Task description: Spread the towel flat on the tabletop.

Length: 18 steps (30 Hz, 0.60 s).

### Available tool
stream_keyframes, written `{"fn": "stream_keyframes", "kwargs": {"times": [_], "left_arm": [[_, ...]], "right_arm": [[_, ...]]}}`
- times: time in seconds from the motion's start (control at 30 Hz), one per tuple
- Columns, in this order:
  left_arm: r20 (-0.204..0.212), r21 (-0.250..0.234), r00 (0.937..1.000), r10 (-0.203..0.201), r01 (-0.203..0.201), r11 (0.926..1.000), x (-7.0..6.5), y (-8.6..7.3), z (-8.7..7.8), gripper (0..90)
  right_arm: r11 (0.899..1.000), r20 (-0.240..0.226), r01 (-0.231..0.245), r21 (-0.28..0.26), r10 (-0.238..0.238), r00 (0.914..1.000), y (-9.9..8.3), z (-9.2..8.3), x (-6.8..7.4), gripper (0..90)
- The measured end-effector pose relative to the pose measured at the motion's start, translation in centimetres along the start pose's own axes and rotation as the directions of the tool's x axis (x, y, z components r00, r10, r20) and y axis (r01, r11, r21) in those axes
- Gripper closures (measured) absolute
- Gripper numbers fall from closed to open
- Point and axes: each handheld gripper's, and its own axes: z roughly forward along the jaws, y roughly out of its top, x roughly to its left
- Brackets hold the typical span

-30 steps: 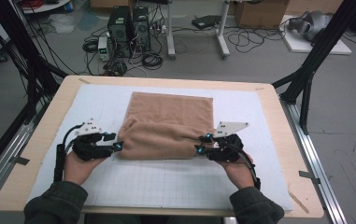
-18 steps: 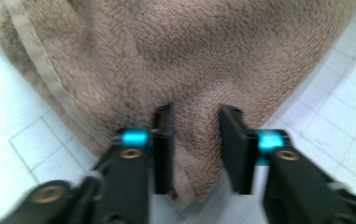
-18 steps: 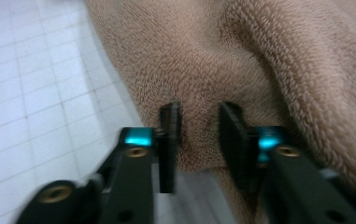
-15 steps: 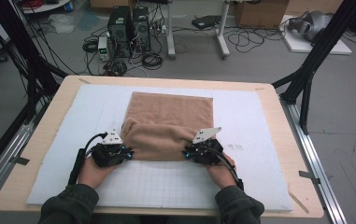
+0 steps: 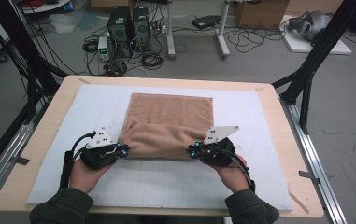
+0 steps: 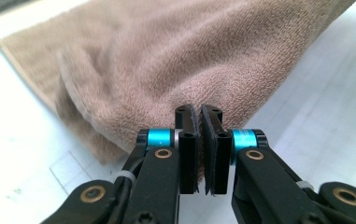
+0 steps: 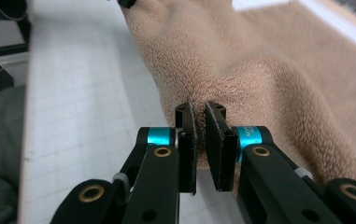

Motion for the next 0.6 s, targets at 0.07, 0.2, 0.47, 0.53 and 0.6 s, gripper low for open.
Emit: {"fn": "stream_keyframes", "kwargs": {"times": [0.07,0.2,0.47,0.53,0.6], "left_arm": [[0.008,-0.027,1.0,0.005,-0.005,0.9996,-0.4,0.7,-1.2,85.4],[0.021,-0.095,0.9996,0.018,-0.016,0.9953,-1.3,2.3,-4.0,85.5],[-0.037,-0.023,0.9993,-0.004,0.003,0.9997,0.9,2.7,-1.3,85.4],[-0.052,0.022,0.9984,-0.022,0.023,0.9995,1.9,2.3,0.7,85.3],[-0.083,0.071,0.9963,-0.024,0.03,0.997,2.9,1.9,2.8,85.3]], "right_arm": [[1.0,-0.005,0.008,-0.024,-0.008,1.0,0.8,-1.2,0.4,84.0],[0.996,-0.017,0.026,-0.086,-0.028,0.9995,2.7,-3.8,1.0,84.1],[1.0,-0.004,-0.026,-0.001,0.026,0.9996,3.2,-1.7,-1.3,83.7],[0.996,0.002,-0.084,0.032,0.084,0.9965,2.2,0.3,-3.0,83.7],[0.991,0.037,-0.119,0.06,0.117,0.9924,1.4,2.1,-4.4,83.5]]}}
